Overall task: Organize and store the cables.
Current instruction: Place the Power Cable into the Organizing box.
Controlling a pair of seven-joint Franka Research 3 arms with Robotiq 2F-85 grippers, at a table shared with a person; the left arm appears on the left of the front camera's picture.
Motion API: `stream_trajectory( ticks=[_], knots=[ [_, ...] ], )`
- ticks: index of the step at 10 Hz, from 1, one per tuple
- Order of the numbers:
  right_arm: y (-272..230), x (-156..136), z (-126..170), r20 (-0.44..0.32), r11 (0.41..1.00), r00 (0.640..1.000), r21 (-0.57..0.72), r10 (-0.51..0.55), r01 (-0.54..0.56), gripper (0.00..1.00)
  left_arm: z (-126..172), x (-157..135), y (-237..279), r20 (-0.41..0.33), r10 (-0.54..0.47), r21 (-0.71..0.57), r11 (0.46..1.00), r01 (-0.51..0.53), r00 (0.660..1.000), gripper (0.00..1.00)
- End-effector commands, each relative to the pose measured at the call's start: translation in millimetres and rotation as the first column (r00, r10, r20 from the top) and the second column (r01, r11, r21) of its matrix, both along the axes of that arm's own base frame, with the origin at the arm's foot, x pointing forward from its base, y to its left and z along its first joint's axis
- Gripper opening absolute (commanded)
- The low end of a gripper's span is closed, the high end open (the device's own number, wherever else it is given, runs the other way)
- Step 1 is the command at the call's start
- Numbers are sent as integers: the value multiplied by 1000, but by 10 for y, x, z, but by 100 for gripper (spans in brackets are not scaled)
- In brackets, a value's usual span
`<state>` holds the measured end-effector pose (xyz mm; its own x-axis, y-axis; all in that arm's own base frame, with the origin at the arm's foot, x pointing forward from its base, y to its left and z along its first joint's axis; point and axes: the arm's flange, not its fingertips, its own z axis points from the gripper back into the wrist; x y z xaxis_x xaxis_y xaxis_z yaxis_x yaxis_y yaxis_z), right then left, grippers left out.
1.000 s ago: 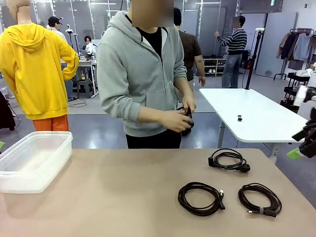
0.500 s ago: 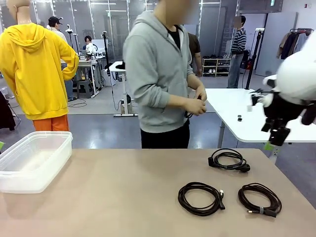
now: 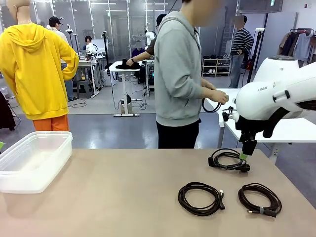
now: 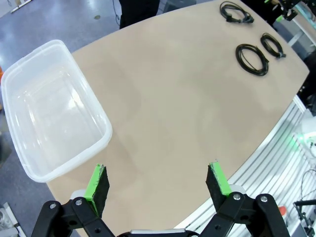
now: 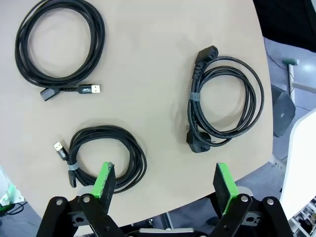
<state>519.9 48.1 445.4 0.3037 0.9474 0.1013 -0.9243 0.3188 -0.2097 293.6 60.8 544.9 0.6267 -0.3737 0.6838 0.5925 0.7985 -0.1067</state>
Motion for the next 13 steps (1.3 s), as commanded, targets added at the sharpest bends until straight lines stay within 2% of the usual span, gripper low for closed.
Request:
stream_trajectory(
  ticks=[1,2,6,7,8,9,10,11,13],
  knots=[
    [-49,49,81,-24,999,999,31,-35,36,100,2,8,1,3,-11,-2,1000,11,1000,100],
    [0,0,0,0,1000,1000,0,0,0,100,2,8,1,3,-11,-2,1000,11,1000,100],
    [8,24,-2,-5,1000,1000,4,-6,6,100,2,8,1,3,-11,-2,1000,11,1000,100],
    [103,225,-215,-36,1000,999,2,-7,7,100,2,8,1,3,-11,-2,1000,11,1000,100],
    [171,365,-344,-27,1000,999,0,-26,26,100,2,8,1,3,-11,-2,1000,11,1000,100],
    [193,472,-455,-24,998,998,-14,-54,54,100,2,8,1,3,-11,-2,1000,11,1000,100],
    [220,571,-636,-66,997,995,-29,-69,67,100,2,8,1,3,-11,-2,1000,11,1000,100],
    [243,661,-789,-68,995,993,-49,-94,90,100,2,8,1,3,-11,-2,1000,11,1000,100],
    [287,793,-996,-92,994,991,-67,-92,86,100,2,8,1,3,-11,-2,1000,11,1000,100]
  ],
)
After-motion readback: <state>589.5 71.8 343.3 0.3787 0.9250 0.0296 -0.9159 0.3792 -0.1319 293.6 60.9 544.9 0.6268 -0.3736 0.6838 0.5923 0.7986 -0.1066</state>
